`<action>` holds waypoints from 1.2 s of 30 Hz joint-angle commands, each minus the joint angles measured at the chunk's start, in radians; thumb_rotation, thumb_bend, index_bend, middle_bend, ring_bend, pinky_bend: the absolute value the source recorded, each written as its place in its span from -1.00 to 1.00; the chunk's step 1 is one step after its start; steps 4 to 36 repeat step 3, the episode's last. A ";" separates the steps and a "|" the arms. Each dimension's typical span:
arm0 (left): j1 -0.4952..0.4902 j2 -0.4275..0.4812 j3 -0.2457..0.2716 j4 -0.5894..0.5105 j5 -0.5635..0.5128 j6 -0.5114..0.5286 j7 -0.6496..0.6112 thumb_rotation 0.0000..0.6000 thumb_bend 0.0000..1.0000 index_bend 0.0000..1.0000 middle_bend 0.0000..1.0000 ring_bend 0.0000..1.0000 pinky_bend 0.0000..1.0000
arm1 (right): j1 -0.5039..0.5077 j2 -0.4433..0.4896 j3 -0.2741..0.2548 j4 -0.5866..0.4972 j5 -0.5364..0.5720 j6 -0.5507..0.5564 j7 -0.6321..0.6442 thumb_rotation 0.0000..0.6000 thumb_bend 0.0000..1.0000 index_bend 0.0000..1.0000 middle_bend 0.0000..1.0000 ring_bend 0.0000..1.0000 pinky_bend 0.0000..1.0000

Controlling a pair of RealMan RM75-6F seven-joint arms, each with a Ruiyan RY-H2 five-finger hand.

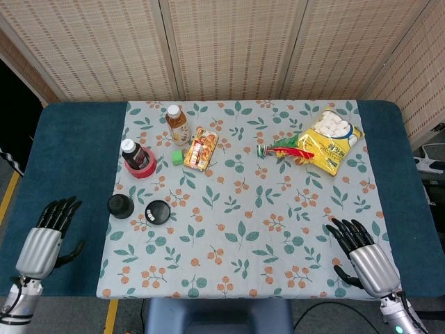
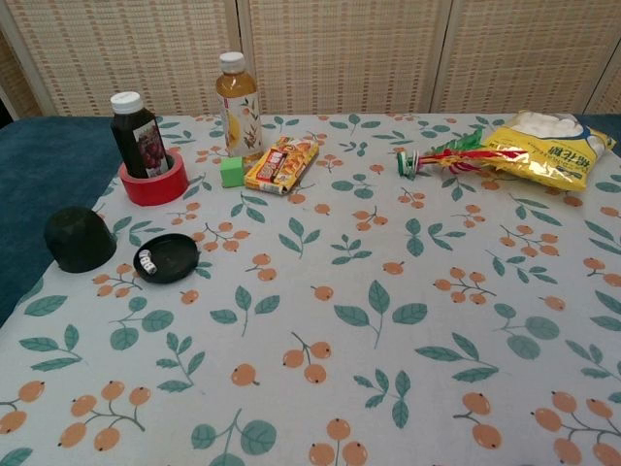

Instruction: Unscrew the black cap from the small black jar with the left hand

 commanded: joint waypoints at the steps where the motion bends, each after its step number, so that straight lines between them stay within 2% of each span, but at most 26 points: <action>1: 0.043 -0.002 0.033 0.033 0.010 -0.022 -0.030 1.00 -0.28 -1.00 -1.00 -1.00 -0.92 | -0.005 -0.011 0.006 0.003 0.002 0.009 -0.018 1.00 -0.61 -1.00 -1.00 -1.00 -1.00; 36: 0.045 0.007 0.028 0.026 0.007 -0.034 -0.035 1.00 -0.28 -1.00 -1.00 -1.00 -0.93 | -0.007 -0.012 0.006 0.002 0.000 0.013 -0.021 1.00 -0.61 -1.00 -1.00 -1.00 -1.00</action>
